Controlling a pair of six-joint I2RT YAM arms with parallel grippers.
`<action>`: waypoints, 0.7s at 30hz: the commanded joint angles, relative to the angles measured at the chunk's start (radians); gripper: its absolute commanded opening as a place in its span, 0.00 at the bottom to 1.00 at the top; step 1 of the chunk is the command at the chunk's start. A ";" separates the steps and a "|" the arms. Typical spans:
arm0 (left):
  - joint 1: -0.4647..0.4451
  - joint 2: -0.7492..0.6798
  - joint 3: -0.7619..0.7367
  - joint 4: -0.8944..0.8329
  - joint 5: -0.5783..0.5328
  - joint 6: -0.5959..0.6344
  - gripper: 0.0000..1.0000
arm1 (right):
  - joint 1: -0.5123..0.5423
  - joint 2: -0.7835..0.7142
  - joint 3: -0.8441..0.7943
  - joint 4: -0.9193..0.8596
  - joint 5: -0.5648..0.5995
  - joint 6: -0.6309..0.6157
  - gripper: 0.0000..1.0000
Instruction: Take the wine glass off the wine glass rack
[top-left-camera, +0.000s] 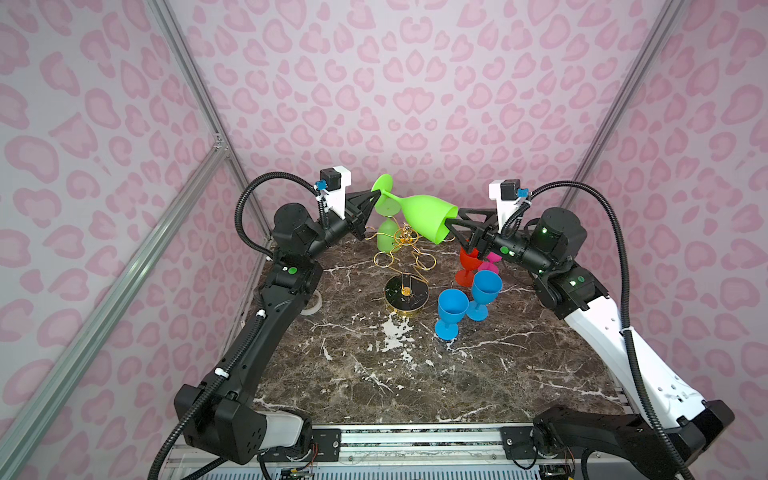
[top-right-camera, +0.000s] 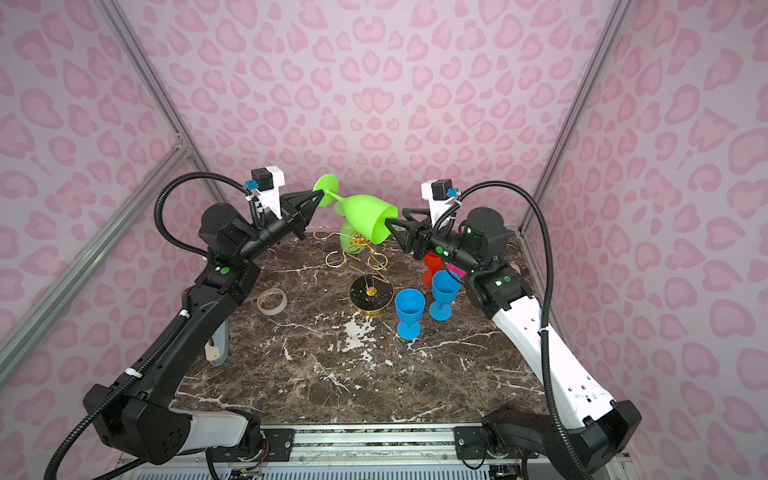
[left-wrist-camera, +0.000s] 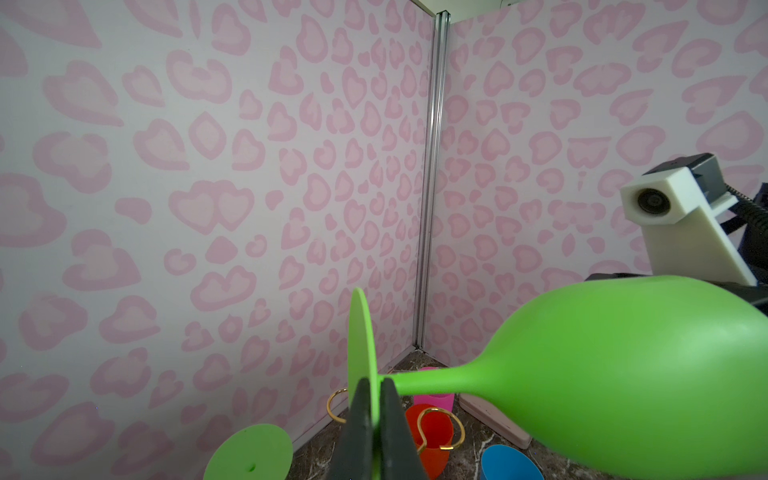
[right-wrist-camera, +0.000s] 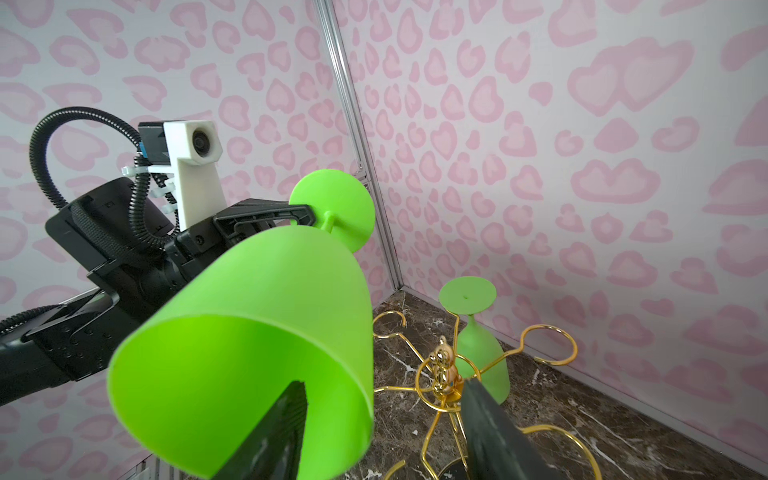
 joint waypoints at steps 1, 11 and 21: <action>0.001 0.004 0.004 0.039 0.026 -0.034 0.03 | 0.022 0.030 0.032 0.025 0.022 -0.012 0.53; 0.001 -0.011 -0.007 0.037 0.025 -0.049 0.03 | 0.081 0.087 0.112 -0.019 0.073 -0.048 0.11; 0.000 -0.033 -0.030 0.046 -0.015 -0.050 0.16 | 0.092 0.077 0.117 -0.030 0.106 -0.035 0.00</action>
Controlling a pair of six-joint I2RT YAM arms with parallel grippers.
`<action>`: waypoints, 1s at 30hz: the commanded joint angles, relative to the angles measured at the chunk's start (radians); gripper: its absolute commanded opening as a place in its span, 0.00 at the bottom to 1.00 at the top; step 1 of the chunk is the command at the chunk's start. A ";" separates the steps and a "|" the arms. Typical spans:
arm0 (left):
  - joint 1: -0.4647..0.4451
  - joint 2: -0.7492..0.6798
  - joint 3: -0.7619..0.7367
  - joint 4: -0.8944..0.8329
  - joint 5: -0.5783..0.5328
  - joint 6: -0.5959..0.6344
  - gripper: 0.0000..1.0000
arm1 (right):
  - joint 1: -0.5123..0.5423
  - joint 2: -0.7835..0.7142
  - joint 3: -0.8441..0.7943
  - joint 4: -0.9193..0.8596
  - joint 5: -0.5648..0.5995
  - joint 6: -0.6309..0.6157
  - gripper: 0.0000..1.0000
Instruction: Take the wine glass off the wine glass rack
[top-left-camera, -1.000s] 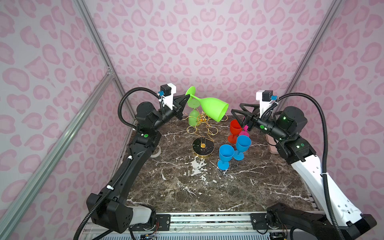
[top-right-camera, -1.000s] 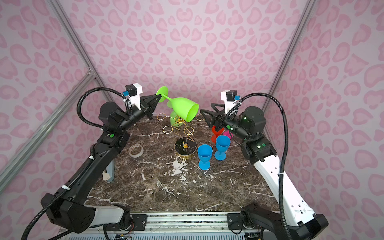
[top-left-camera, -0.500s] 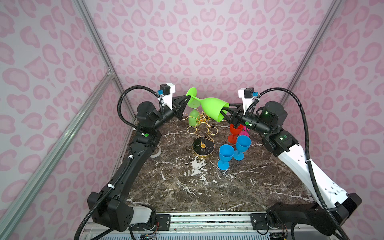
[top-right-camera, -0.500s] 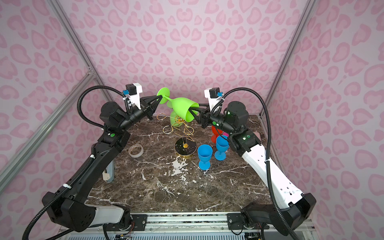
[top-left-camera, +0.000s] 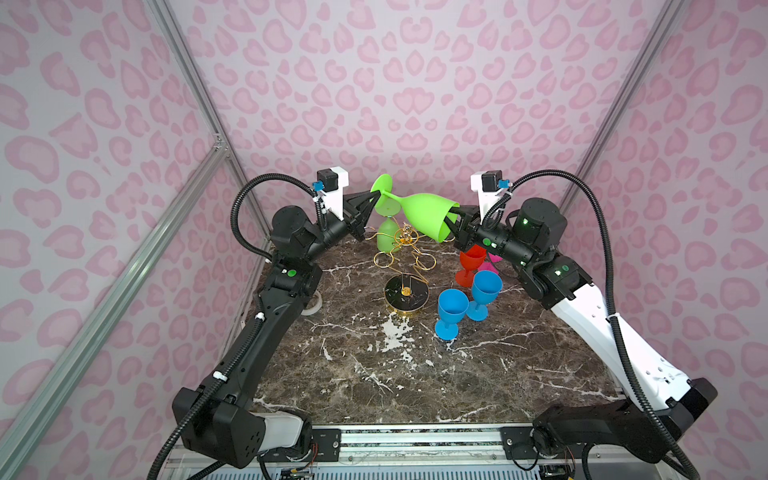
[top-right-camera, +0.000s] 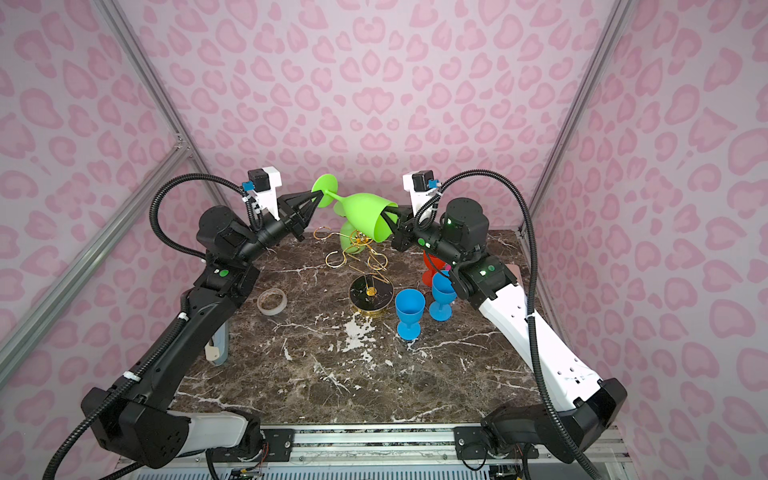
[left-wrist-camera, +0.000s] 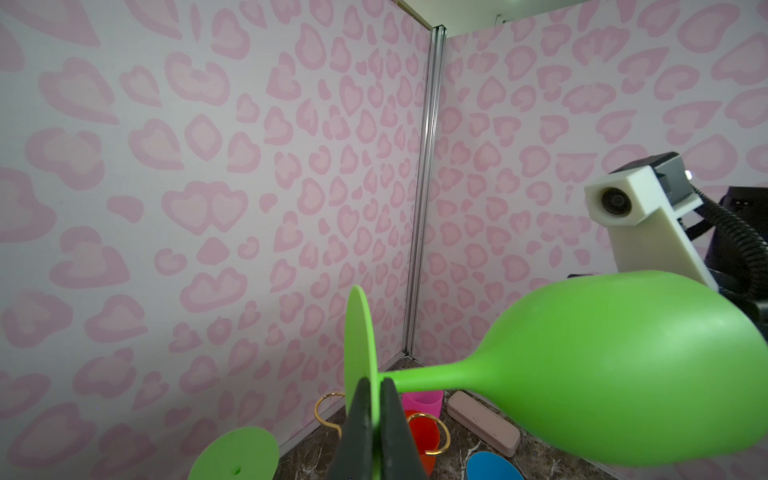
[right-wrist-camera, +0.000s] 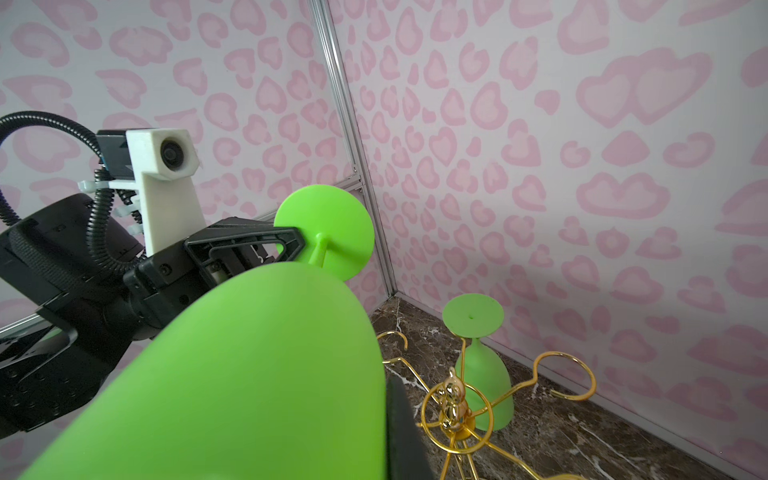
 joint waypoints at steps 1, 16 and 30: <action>-0.001 -0.018 -0.009 0.018 -0.030 -0.008 0.23 | 0.004 -0.015 0.001 0.012 -0.014 -0.005 0.00; 0.036 -0.148 -0.173 0.009 -0.331 -0.007 0.94 | 0.001 -0.321 -0.095 -0.226 0.144 -0.098 0.00; 0.052 -0.175 -0.200 0.009 -0.376 -0.055 0.97 | 0.001 -0.370 -0.124 -0.377 0.134 -0.127 0.00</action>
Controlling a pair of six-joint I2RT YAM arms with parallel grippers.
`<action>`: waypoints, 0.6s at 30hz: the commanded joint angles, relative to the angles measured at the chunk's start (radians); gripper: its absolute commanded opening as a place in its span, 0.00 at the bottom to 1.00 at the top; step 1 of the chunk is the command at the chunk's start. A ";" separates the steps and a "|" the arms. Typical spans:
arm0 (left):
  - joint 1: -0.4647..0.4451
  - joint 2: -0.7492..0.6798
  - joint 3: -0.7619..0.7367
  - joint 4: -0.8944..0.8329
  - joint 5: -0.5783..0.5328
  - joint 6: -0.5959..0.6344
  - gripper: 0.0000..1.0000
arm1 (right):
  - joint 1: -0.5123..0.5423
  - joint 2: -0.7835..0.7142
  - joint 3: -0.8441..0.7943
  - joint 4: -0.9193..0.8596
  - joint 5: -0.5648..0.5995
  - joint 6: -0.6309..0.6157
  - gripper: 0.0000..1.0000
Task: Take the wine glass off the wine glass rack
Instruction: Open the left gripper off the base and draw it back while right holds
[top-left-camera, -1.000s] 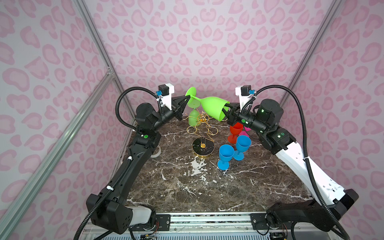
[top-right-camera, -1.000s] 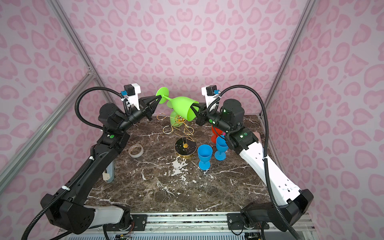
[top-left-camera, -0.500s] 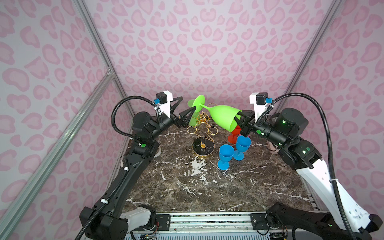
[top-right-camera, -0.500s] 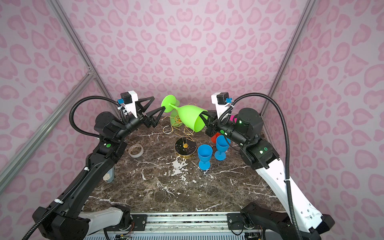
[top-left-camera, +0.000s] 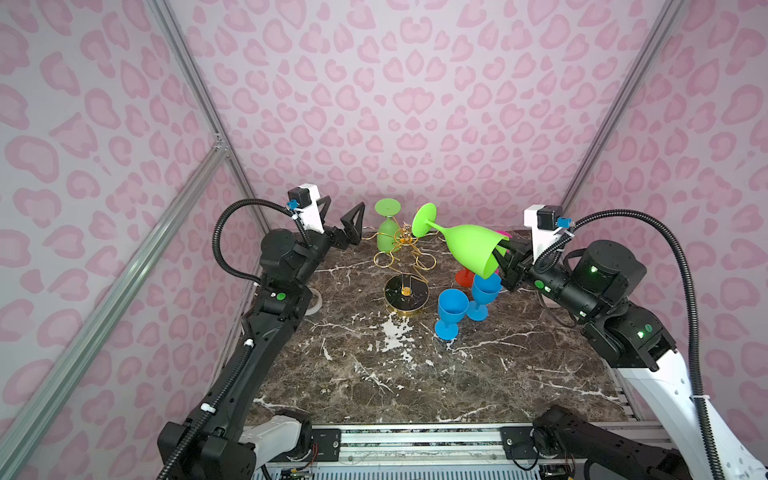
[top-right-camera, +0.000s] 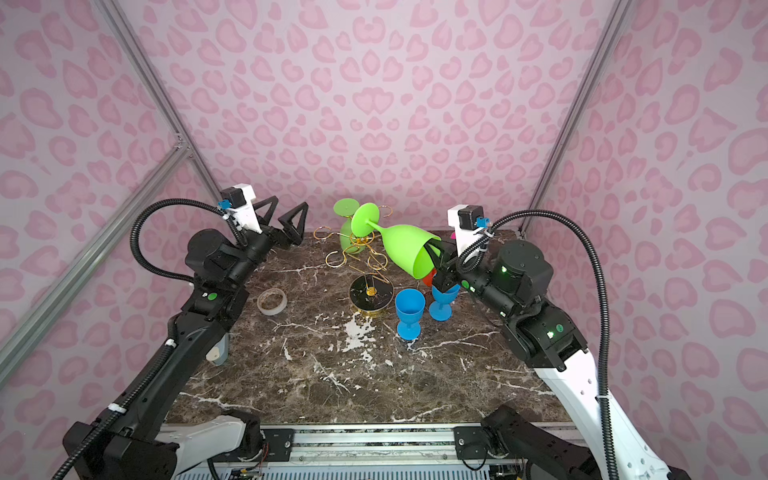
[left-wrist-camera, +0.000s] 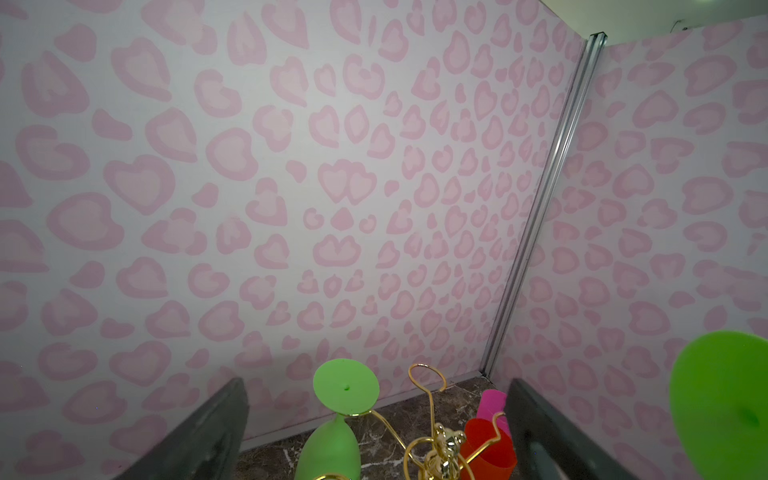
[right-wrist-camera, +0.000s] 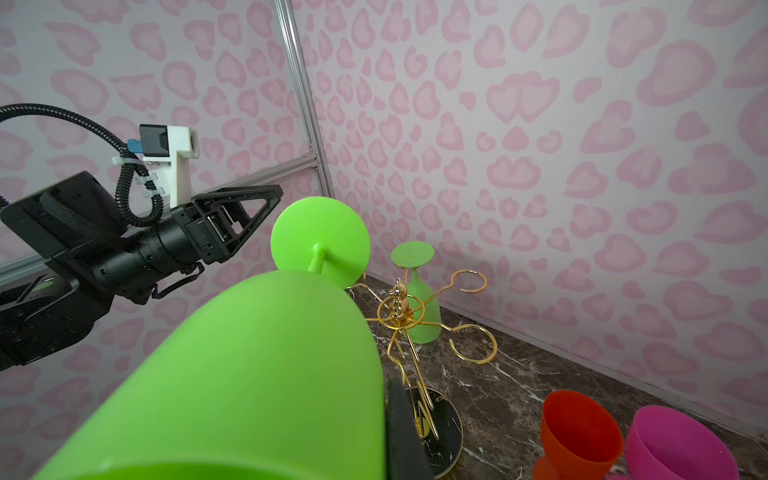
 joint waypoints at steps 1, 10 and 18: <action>0.006 -0.012 -0.003 0.027 -0.056 -0.016 0.97 | 0.002 0.013 0.025 -0.081 -0.053 -0.029 0.00; 0.043 -0.001 0.000 0.031 -0.089 -0.086 0.97 | 0.089 0.057 0.112 -0.344 -0.161 -0.126 0.00; 0.053 -0.022 -0.018 0.014 -0.121 -0.074 0.97 | 0.222 0.160 0.154 -0.554 -0.081 -0.169 0.00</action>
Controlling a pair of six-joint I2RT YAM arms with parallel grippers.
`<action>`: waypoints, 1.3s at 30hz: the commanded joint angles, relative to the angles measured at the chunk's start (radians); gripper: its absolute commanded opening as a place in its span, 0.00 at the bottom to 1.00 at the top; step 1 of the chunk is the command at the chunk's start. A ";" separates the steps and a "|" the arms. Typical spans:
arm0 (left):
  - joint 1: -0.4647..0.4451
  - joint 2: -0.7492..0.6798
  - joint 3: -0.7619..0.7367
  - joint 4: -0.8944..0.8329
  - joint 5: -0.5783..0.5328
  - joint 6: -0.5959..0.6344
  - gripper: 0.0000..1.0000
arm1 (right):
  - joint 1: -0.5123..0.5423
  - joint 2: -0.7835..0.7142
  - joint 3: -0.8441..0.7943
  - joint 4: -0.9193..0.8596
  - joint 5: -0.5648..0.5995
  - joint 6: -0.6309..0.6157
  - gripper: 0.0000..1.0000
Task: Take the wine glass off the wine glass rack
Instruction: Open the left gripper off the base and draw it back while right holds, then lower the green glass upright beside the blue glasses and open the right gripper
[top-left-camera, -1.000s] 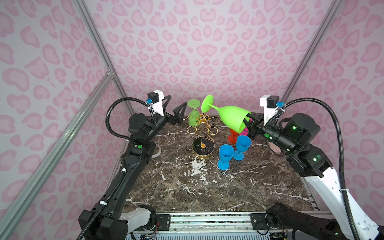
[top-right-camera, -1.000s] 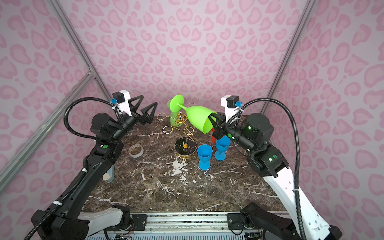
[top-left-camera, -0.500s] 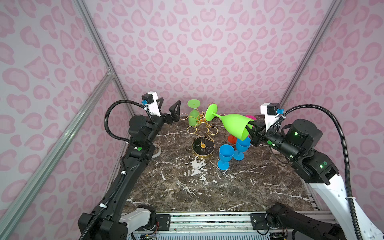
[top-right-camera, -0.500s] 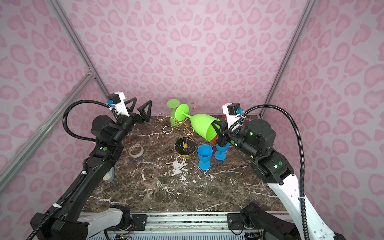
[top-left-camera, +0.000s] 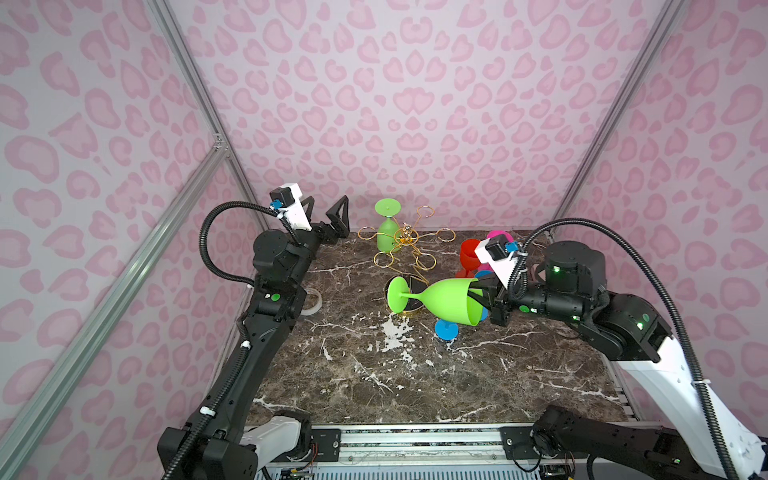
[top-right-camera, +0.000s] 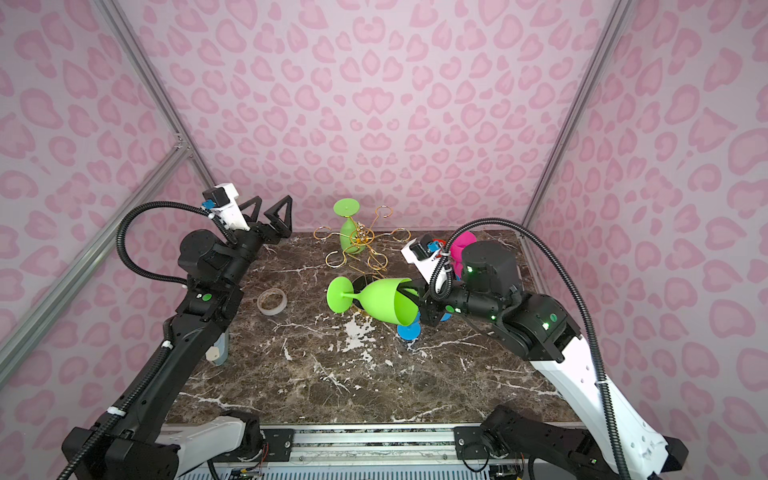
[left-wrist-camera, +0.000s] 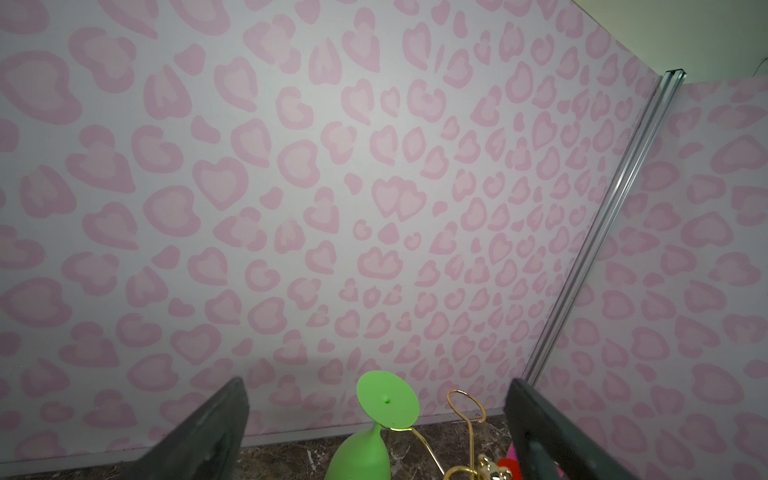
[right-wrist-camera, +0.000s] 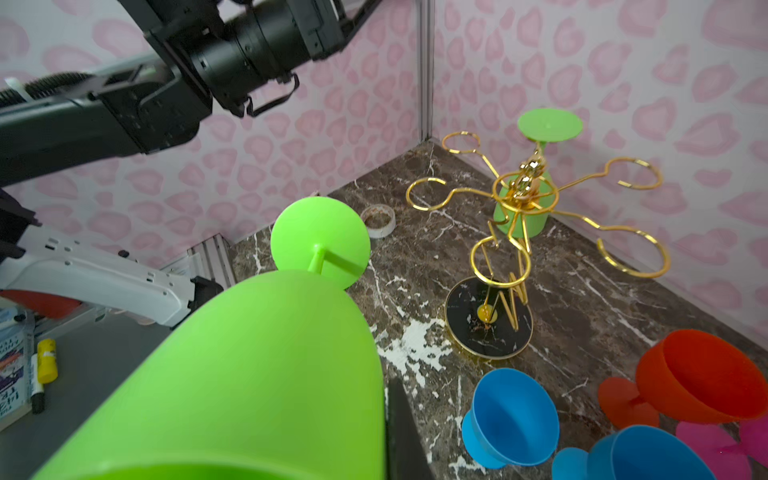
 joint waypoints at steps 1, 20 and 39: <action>0.003 -0.015 -0.009 0.012 -0.027 0.006 0.97 | 0.048 0.062 0.013 -0.134 0.080 -0.030 0.00; 0.009 -0.051 -0.040 -0.006 -0.066 0.043 0.97 | 0.144 0.513 0.183 -0.438 0.387 -0.013 0.00; 0.015 -0.057 -0.043 -0.012 -0.072 0.058 0.97 | 0.078 0.777 0.312 -0.424 0.407 -0.021 0.00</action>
